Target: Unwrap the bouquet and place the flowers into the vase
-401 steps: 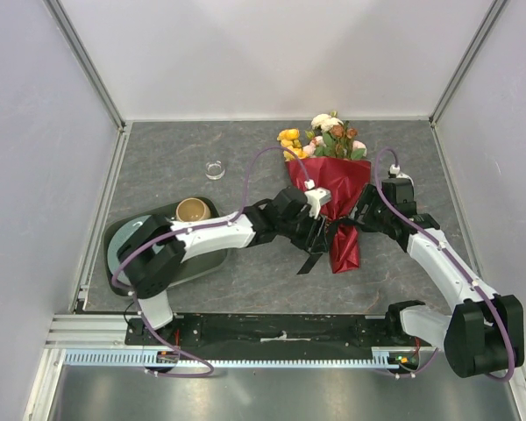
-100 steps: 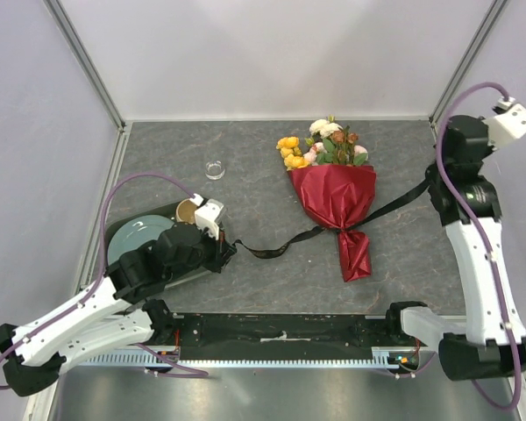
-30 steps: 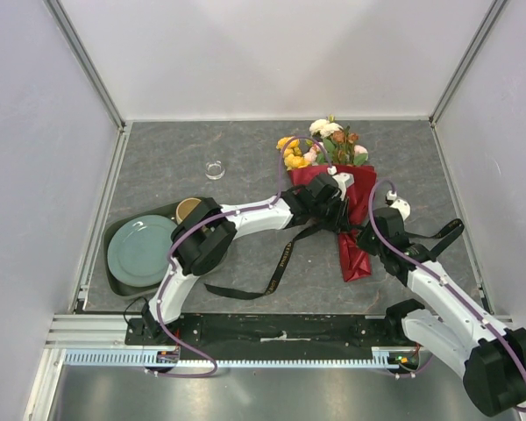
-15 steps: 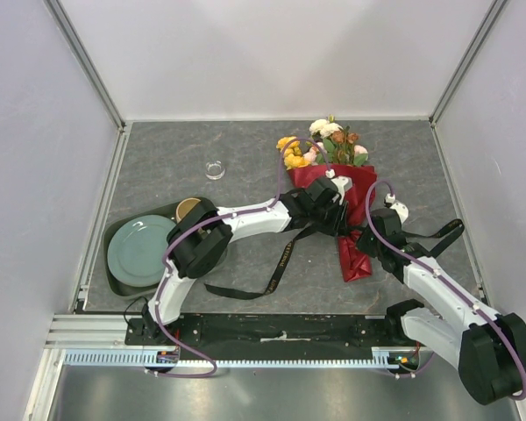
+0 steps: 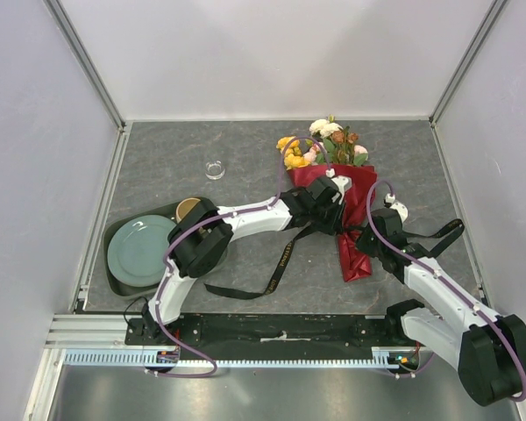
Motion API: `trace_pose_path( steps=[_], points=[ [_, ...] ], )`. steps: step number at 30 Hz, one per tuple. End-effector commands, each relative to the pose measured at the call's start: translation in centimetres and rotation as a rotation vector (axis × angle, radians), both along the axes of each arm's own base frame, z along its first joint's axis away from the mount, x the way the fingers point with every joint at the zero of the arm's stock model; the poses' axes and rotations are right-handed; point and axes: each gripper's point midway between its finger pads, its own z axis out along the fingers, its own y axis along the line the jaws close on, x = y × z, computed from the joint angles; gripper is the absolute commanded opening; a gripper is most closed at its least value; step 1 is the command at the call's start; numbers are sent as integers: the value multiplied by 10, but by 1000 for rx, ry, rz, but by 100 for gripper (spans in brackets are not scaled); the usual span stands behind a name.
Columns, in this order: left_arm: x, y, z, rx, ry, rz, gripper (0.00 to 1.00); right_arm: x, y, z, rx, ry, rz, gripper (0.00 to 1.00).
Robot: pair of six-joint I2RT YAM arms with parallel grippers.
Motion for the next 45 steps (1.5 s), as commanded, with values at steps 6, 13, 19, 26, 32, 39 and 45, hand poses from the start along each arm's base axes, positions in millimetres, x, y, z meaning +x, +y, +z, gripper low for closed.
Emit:
trace_pose_path(
  steps=[6, 13, 19, 26, 32, 39, 45],
  points=[
    [16, -18, 7, -20, -60, -37, 26, 2, 2, 2, 20, -18, -2, 10],
    [18, -21, 4, -8, -66, -47, 22, 2, 0, 4, 17, -23, -5, 10],
    [13, -22, 23, -38, -68, -67, 2, 4, -5, 8, 3, -27, -17, 10],
    [1, -28, 52, -139, -51, -111, 2, 14, -2, 37, 12, -77, 23, 13],
    [-2, -36, 58, -173, -2, -103, 2, 22, 10, 47, 46, -85, 90, 17],
    [-1, -39, 64, -195, 0, -94, 2, 23, 11, 15, 75, -14, 76, 11],
    [0, -35, 68, -194, -13, -71, 2, 13, -13, -9, 58, 23, -36, 9]
  ],
)
